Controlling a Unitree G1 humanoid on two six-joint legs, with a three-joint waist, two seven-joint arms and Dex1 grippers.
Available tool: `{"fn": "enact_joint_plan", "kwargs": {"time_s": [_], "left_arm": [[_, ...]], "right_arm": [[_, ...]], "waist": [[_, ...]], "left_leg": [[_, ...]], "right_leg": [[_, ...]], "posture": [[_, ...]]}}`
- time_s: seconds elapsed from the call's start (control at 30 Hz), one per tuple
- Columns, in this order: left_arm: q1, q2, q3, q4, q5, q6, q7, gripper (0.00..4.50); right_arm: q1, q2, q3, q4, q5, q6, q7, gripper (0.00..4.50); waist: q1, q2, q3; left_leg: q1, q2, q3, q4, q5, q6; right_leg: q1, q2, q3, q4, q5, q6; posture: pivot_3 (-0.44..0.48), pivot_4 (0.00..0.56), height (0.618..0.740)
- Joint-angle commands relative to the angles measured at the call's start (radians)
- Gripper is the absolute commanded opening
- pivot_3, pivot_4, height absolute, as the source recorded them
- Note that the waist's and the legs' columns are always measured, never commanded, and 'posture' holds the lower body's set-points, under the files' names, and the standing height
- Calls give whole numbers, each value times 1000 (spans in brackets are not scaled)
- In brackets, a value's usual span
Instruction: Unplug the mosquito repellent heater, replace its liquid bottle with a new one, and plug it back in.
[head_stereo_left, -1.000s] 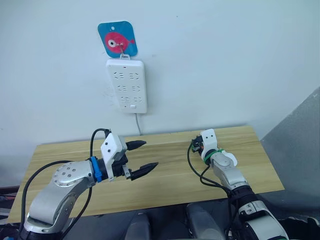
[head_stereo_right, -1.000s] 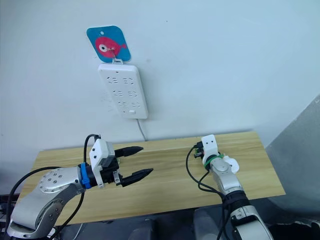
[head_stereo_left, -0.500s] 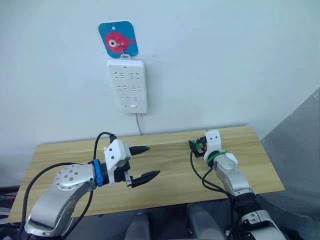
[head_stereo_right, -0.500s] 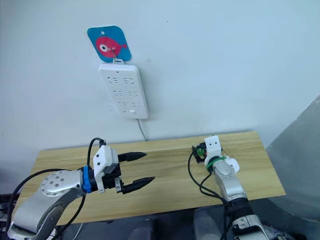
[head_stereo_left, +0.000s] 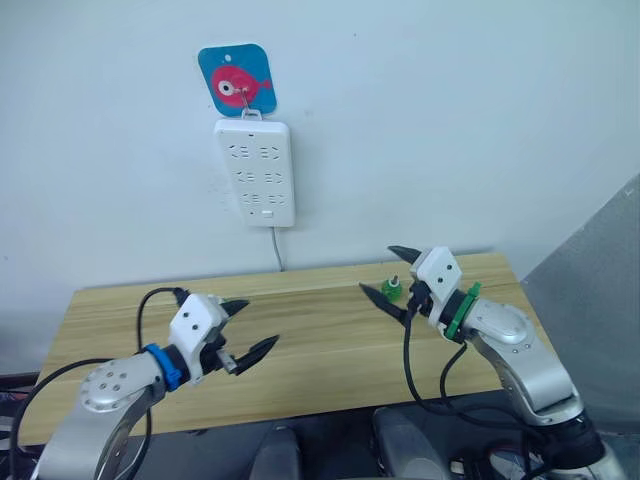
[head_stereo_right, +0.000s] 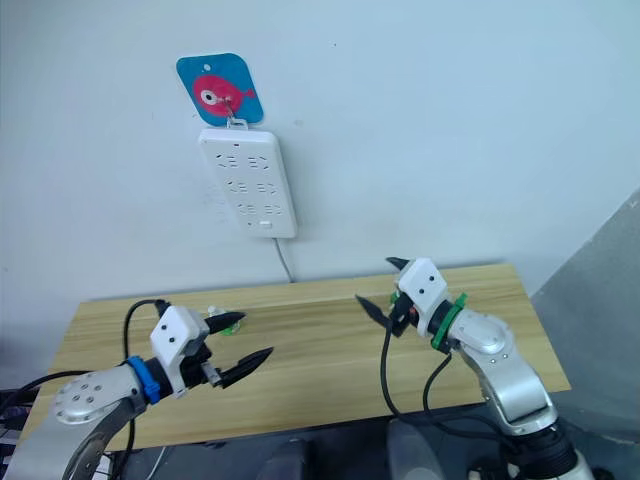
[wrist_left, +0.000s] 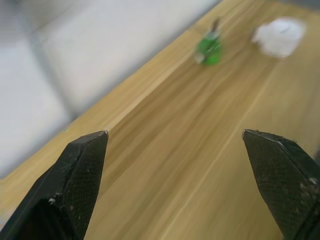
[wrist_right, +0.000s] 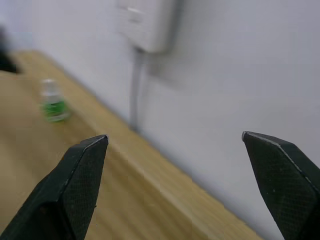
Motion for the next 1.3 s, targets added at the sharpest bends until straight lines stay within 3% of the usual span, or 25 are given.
{"fn": "enact_joint_plan", "kwargs": {"time_s": [0.03,0.2,0.37,0.5,0.6,0.7,0.83,1.03,1.3], "left_arm": [[37,-24,71,53,11,-90,5,4500],[52,-108,165,162,-34,-101,63,4500],[16,-113,197,291,-6,-158,68,4500],[-99,-79,158,468,24,-112,62,4500],[-160,-48,136,551,0,-112,-31,4500],[-258,-4,115,701,37,-180,-83,4500],[-344,17,53,780,81,-242,-134,4500],[-434,4,7,875,121,-296,-134,4500],[-517,6,6,1023,146,-346,-120,4500]], "right_arm": [[-61,-44,13,-85,76,76,100,4478],[-90,-109,54,-108,90,126,172,4478],[-97,-113,85,-138,76,165,166,4478],[-121,-101,99,-165,72,226,139,4478],[-139,-104,91,-210,98,302,124,4478],[-159,-121,83,-264,145,395,134,4478],[-186,-121,76,-301,167,502,85,4478],[-214,-118,86,-335,175,595,28,4478],[-234,-115,68,-375,229,674,0,4478]], "waist": [[2,0,0],[17,-2,1],[27,-5,12],[30,-7,30],[28,-10,55],[28,-9,79],[23,-7,103],[13,-9,127],[-4,-10,148]], "left_leg": [[0,0,0,0,0,0],[0,0,0,0,0,0],[0,0,-1,0,0,0],[0,0,-1,1,1,-2],[0,0,-1,1,2,-3],[-2,1,-1,0,2,-4],[-8,2,-2,0,2,-4],[-17,2,-2,0,2,-4],[-17,1,-2,0,2,-4]], "right_leg": [[0,0,-1,0,0,0],[0,-1,-1,-1,0,0],[0,-1,-2,0,0,0],[0,-1,-2,0,0,-1],[0,-1,-3,0,0,-1],[-2,-1,-4,0,1,0],[-6,-1,-5,0,4,-5],[-16,-5,-6,1,4,-5],[-16,-6,-6,1,4,-5]], "posture": [[-76,166,734],[-57,185,734],[-58,223,734],[-68,260,734],[-112,307,734],[-140,338,734],[-172,373,734],[-205,395,734],[-217,411,734]]}}
